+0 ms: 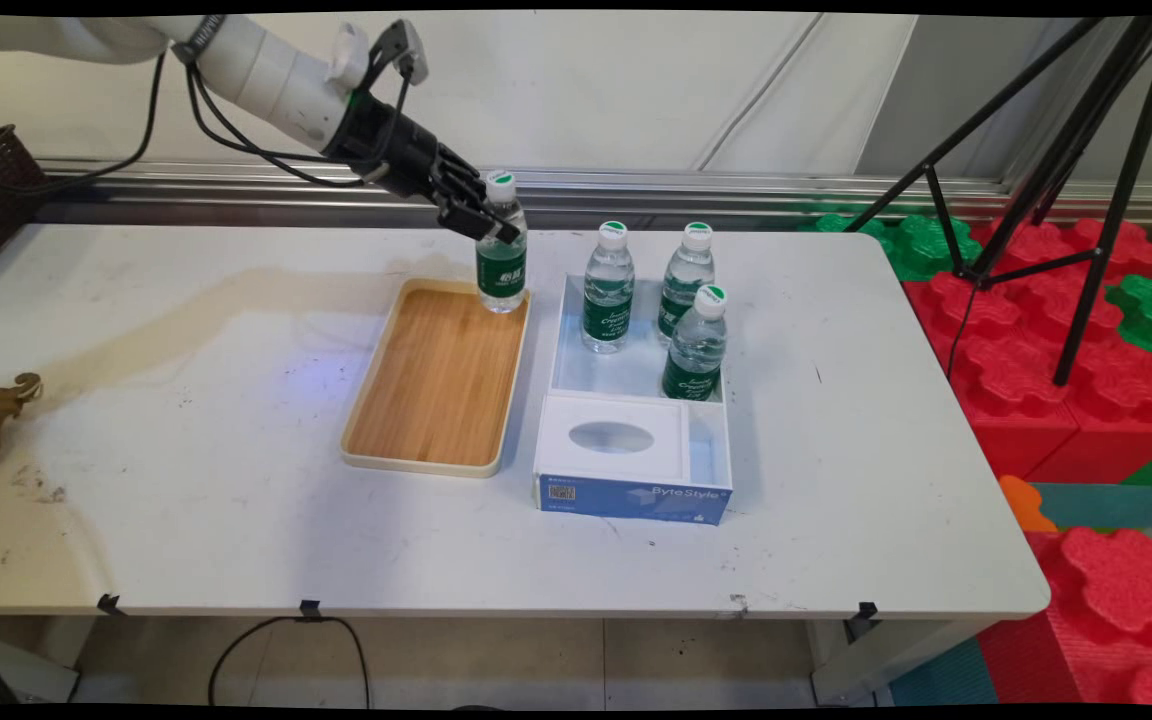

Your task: Place the picked object on the tray

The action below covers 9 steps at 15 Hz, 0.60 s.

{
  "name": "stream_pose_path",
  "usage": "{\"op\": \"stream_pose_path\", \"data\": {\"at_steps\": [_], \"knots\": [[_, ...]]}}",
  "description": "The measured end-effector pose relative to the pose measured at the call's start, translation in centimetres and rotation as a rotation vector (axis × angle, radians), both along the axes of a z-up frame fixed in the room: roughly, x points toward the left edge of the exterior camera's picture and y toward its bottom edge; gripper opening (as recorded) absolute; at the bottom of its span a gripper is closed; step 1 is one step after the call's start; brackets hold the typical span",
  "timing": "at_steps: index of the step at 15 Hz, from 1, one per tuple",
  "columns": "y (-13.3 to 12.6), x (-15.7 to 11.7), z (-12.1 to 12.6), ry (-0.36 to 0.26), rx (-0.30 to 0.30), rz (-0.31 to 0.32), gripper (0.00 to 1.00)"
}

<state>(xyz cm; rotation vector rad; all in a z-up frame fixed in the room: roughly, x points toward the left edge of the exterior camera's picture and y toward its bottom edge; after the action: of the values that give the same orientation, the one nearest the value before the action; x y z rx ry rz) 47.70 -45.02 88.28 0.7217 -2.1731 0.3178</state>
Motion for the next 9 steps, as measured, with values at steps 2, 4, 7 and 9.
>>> {"op": "stream_pose_path", "data": {"at_steps": [2,4,7,9], "knots": [[-0.5,0.1,-0.7,-0.002,0.007,0.007,0.00],[-0.9,0.3,-1.4,-0.002,0.015,0.014,0.00],[-1.4,0.5,-2.5,-0.003,0.028,0.023,0.00],[-1.7,0.8,-3.4,-0.006,0.036,0.029,0.00]]}}
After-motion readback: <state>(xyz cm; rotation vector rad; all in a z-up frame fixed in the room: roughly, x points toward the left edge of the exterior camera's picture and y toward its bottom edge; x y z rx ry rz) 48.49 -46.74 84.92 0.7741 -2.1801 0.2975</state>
